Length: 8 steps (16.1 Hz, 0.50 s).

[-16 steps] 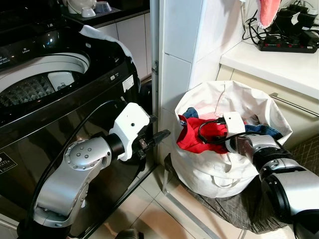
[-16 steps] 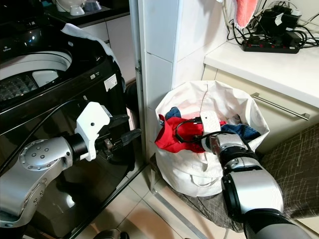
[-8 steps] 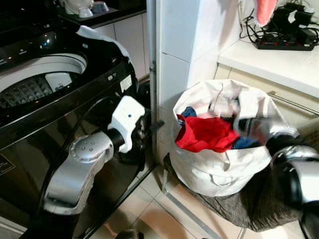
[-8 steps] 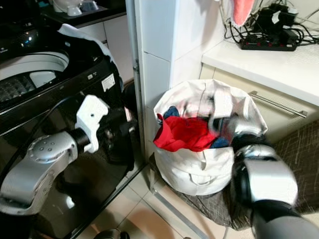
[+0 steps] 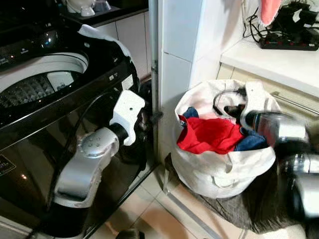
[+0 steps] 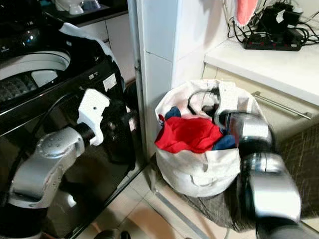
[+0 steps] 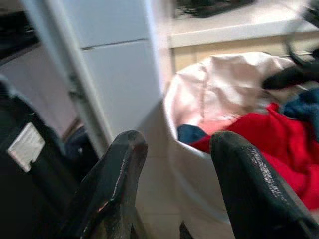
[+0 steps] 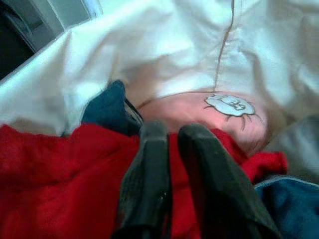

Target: Clothes washing

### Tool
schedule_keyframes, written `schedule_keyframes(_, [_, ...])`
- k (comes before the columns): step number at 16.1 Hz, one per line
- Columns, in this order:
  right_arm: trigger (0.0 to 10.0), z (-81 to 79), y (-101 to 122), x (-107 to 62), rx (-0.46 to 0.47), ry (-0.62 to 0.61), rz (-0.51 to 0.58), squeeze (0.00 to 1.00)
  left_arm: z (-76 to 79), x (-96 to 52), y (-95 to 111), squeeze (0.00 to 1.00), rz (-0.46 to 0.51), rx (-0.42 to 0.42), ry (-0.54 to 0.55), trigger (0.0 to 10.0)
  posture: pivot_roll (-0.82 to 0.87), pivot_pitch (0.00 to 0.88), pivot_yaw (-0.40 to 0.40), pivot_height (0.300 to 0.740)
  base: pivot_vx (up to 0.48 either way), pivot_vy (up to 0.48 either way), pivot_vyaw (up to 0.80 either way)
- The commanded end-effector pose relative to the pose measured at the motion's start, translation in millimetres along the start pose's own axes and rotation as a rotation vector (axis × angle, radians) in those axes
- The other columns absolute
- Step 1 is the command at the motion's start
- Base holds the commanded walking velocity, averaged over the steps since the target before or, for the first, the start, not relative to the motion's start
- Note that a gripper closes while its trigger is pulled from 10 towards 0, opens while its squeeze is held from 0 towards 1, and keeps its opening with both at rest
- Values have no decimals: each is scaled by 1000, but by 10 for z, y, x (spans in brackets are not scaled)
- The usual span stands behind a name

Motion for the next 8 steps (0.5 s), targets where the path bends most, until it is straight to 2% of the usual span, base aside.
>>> schedule_keyframes(1, [10000, -106, 246, -108, -110, -12, 155, 1000, -116, -29, -146, 0, -53, -68, 100, 10000, 73, 0, 22, 740, 0, 0, 0])
schedule_keyframes(2, [10000, -161, 282, -254, -177, -55, 273, 0, -196, -85, -273, 0, -91, -87, 170, 10000, 61, 0, 28, 740, 0, 0, 0])
schedule_keyframes(4, [10000, -185, 197, -425, -231, -114, 326, 0, -221, -120, -322, 0, -98, -99, 202, 10000, 45, 0, 40, 740, 0, 0, 0])
schedule_keyframes(5, [10000, -233, 189, -469, -207, -95, 343, 0, -220, -122, -327, 0, -102, -103, 209, 10000, 39, 0, 45, 740, 0, 0, 0])
schedule_keyframes(6, [10000, -380, 166, -600, -111, -38, 371, 0, -194, -100, -306, 0, -91, -43, 199, 10000, 28, 0, 45, 740, 0, 0, 0])
schedule_keyframes(7, [10000, -497, 113, -705, -99, 0, 388, 0, -176, -68, -270, 0, -73, -2, 197, 10000, 25, 0, 43, 740, 0, 0, 0])
schedule_keyframes(8, [10000, -543, 77, -749, -115, 8, 393, 0, -176, -54, -255, 0, -66, 1, 205, 10000, 24, 0, 43, 740, 0, 0, 0])
Point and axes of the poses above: a point about 5 cm out from each wrist's last joint towards the gripper, its own x axis pointing out of the wrist towards the gripper, its own y axis along the axis of the wrist's last joint, z = x × y, the point moved 4 cm from there along x, pointing out of the wrist towards the gripper, and after that the axes turned 6 degrees about x, right-handed, at the moved point
